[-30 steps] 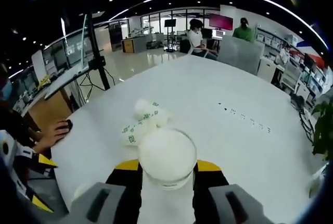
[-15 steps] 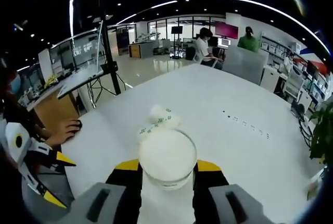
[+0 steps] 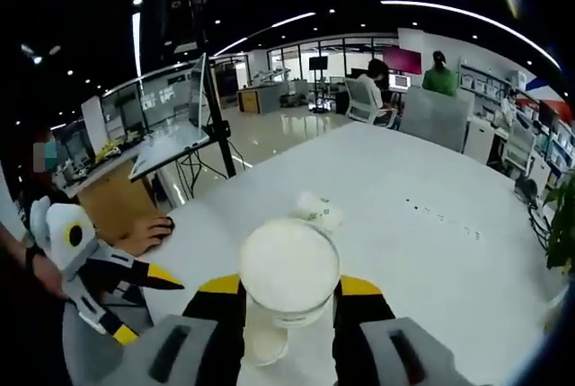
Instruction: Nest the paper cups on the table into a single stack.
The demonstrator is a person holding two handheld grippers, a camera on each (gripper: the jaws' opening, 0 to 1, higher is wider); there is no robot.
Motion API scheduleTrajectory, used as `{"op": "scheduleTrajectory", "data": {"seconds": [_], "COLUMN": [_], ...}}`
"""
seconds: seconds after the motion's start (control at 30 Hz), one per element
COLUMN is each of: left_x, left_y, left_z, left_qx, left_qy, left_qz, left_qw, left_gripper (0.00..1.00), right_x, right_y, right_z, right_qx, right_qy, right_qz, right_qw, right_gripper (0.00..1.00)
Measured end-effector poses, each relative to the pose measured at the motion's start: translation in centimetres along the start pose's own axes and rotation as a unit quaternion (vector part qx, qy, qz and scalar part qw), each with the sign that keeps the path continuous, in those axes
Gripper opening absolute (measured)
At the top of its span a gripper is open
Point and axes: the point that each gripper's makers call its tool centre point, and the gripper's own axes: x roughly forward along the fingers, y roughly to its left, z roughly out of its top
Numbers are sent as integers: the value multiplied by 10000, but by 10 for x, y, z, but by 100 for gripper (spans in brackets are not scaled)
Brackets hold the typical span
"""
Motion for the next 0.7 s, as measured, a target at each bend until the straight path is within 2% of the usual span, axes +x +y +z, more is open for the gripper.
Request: {"op": "scheduleTrajectory", "data": {"seconds": [0.23, 0.43, 0.7], "left_x": [11, 18, 20], "left_y": [9, 7, -1], "left_z": [15, 25, 30], "left_qx": [-122, -178, -200], "left_qy": [-82, -172, -201], "left_qz": [-83, -191, -348], "left_qw": [9999, 9995, 9990], "left_gripper": [52, 50, 43], "right_x": [-5, -13, -15], "right_y": [22, 38, 54], "right_z": [5, 4, 9], "right_qx": [-10, 80, 176], "right_qy": [-121, -176, -288], "right_qz": [347, 581, 838], "right_qw": [9993, 9981, 9959], "right_gripper": [36, 36, 36]}}
